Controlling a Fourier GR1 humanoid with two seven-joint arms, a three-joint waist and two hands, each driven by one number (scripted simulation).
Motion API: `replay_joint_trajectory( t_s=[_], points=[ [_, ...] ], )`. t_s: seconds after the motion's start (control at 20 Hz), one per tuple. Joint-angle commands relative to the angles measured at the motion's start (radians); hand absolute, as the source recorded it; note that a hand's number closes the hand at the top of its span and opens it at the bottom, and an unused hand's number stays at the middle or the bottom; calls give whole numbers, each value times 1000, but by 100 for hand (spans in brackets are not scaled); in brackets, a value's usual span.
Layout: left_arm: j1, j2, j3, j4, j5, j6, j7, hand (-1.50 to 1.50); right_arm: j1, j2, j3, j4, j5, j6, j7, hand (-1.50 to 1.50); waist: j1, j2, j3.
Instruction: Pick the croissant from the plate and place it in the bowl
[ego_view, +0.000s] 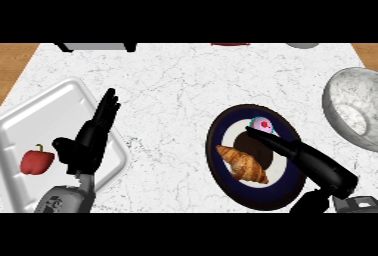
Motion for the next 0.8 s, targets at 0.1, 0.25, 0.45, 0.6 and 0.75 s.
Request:
replay_joint_trajectory(
  t_s=[0.1, 0.25, 0.45, 0.6, 0.75],
  points=[
    [39, -48, -10, -29, -38, -11, -3, 0, 28, 31, -70, 8, -33, 83, -42, -150, 0, 0, 0],
    [0, -28, 36, -33, -32, -33, 35, 0, 25, 68, -75, 53, -30, 98, -49, -150, 1, 0, 0],
    [-7, -22, 60, -15, -39, -60, 40, 0, -28, 143, -42, 89, 13, 85, 19, -150, 2, 0, 0],
    [-6, -65, 45, -2, -61, -50, 17, 0, -5, 181, -33, 114, 43, 72, -9, -150, 1, 0, 0],
    [-5, -44, 80, -45, -58, -77, 44, 0, 50, 147, -87, 74, 12, 132, -25, -150, 0, 0, 0]
  ],
)
